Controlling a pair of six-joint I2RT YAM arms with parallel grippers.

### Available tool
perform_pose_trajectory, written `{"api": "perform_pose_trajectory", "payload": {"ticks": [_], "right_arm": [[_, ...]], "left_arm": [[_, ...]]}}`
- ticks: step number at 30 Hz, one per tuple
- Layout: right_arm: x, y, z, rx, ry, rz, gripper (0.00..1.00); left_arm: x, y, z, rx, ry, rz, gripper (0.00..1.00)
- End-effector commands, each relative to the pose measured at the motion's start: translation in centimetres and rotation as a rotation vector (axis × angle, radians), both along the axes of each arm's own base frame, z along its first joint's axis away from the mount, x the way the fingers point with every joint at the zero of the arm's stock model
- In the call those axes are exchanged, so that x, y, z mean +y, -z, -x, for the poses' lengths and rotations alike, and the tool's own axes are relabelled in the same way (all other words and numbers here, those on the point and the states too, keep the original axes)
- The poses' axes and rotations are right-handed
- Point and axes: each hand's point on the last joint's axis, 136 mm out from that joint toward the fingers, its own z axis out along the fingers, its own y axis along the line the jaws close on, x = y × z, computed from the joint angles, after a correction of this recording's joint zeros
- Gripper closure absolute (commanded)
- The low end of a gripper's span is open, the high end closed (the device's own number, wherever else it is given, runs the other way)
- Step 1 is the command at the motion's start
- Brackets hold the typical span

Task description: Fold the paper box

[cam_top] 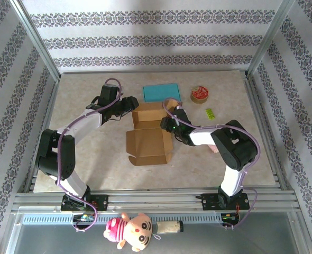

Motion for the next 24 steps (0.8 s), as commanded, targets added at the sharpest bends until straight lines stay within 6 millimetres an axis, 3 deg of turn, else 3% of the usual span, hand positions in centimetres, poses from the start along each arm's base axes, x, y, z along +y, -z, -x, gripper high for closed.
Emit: {"api": "perform_pose_trajectory", "payload": {"ticks": [1,7,13,19,24], "right_arm": [[0.5,-2.6,-2.0,-0.124,0.002,-0.042,0.59],[1.3,-2.6,-1.4,-0.151,-0.089,-0.002,0.57],[5.1,-3.1,0.2,-0.157,-0.247,-0.055,0.6],[7.2,-1.1,1.4,-0.081,-0.304,-0.106,0.59],[6.4,-2.6,1.6,-0.122,-0.303,-0.09,0.57]], "left_arm": [[0.3,1.1,1.1,0.055,0.017,-0.055,0.49],[0.2,1.3,1.1,0.059,0.022,-0.05,0.49],[0.1,1.2,1.0,0.056,0.019,-0.045,0.49],[-0.1,1.6,0.9,0.062,0.017,-0.026,0.49],[0.1,1.5,1.1,0.062,0.016,-0.036,0.49]]}}
